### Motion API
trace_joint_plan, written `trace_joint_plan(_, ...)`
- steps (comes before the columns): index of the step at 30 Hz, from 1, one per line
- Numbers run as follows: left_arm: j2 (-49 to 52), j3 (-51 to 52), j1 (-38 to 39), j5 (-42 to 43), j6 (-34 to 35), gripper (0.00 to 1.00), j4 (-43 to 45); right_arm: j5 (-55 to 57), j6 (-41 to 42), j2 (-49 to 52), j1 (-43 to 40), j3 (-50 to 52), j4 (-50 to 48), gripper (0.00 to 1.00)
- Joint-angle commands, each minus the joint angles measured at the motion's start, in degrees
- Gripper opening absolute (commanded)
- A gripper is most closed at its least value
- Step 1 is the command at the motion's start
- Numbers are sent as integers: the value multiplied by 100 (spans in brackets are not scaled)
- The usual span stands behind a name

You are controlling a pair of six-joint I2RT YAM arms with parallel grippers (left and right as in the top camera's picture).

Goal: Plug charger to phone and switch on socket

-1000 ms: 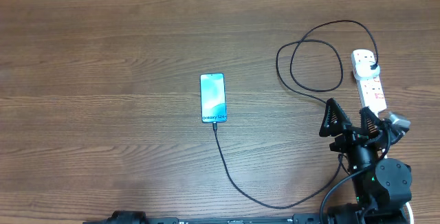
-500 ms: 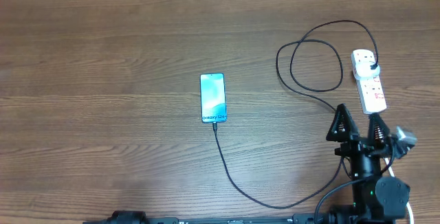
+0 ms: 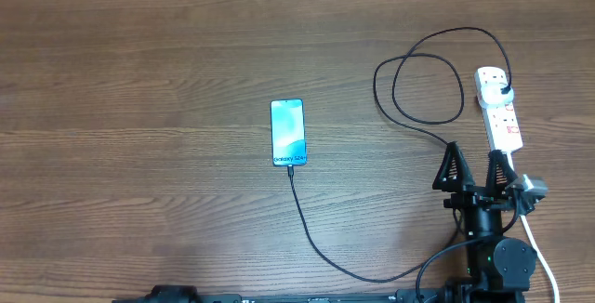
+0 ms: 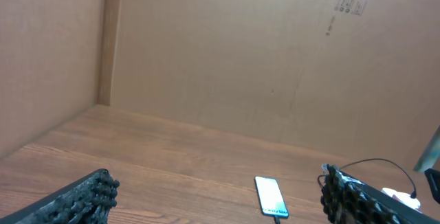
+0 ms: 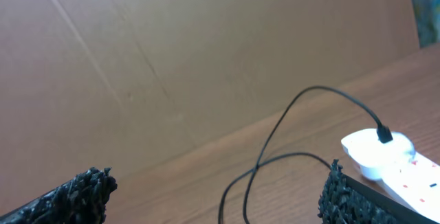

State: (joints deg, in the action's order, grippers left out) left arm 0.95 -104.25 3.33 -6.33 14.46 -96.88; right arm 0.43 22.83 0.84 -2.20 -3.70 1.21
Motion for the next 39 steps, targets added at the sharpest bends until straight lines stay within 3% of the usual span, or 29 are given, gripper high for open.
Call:
trace_joint_plan(1, -68, 2, -37, -70, -70, 100, 11, -15, -57, -68, 33, 81, -52, 100)
trace_joint_plan(39, -68, 2, -37, -70, -70, 100, 9, -55, -232, -70, 225, 328, 358, 100)
